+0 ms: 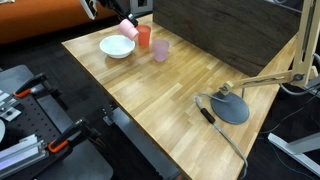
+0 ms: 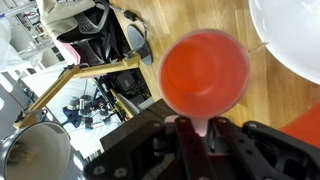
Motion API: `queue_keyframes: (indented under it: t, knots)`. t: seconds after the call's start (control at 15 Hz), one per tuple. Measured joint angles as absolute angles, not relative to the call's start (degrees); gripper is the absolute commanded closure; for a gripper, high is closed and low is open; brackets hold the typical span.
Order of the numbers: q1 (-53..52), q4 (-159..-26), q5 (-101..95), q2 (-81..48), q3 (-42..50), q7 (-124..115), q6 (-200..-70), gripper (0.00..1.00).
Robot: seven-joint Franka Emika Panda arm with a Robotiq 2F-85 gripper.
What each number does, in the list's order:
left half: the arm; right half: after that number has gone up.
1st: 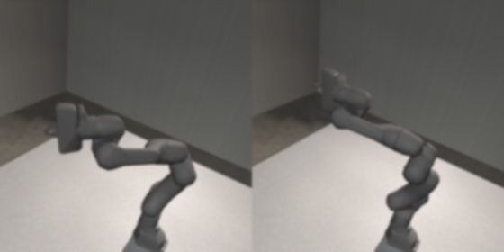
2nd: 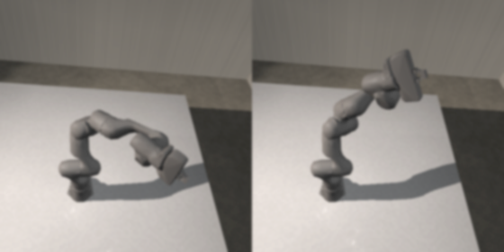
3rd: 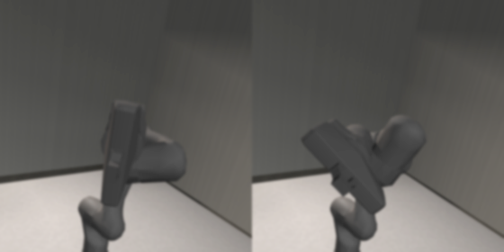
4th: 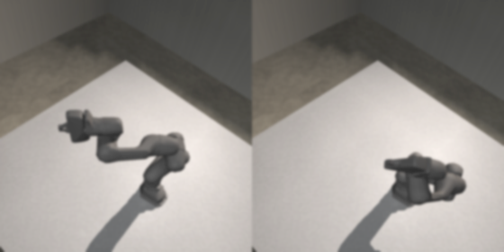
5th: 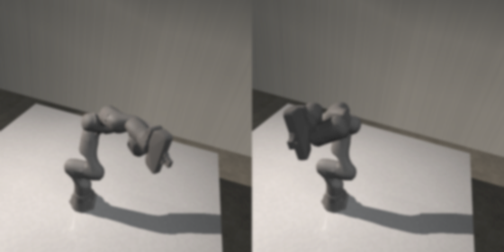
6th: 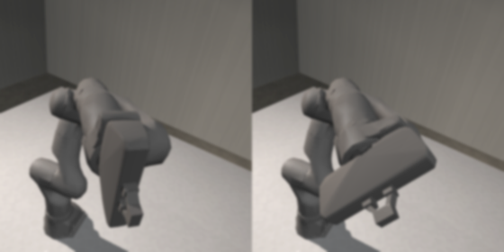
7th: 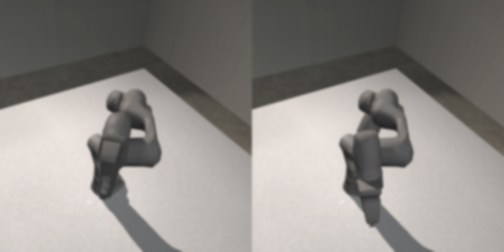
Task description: Pour the liquid from the pink cup into the white bowl
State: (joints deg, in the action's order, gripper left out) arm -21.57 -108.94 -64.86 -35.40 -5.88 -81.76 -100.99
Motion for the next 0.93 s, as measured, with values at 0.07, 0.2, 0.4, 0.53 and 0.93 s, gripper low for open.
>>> queue_keyframes:
  t: [0.07,0.2,0.4,0.53,0.93]
  knots:
    - [-21.57,-108.94,-64.86,-35.40,-5.91,-81.74,-100.76,0.96]
    - [-21.57,-108.94,-64.89,-35.40,-5.98,-81.71,-100.56,0.96]
    - [-21.57,-108.94,-64.94,-35.40,-6.10,-81.71,-100.46,0.96]
    - [-21.57,-108.94,-64.97,-35.40,-6.13,-81.70,-100.41,0.96]
    - [-21.57,-108.94,-66.48,-35.40,-6.16,-81.70,-100.17,0.96]
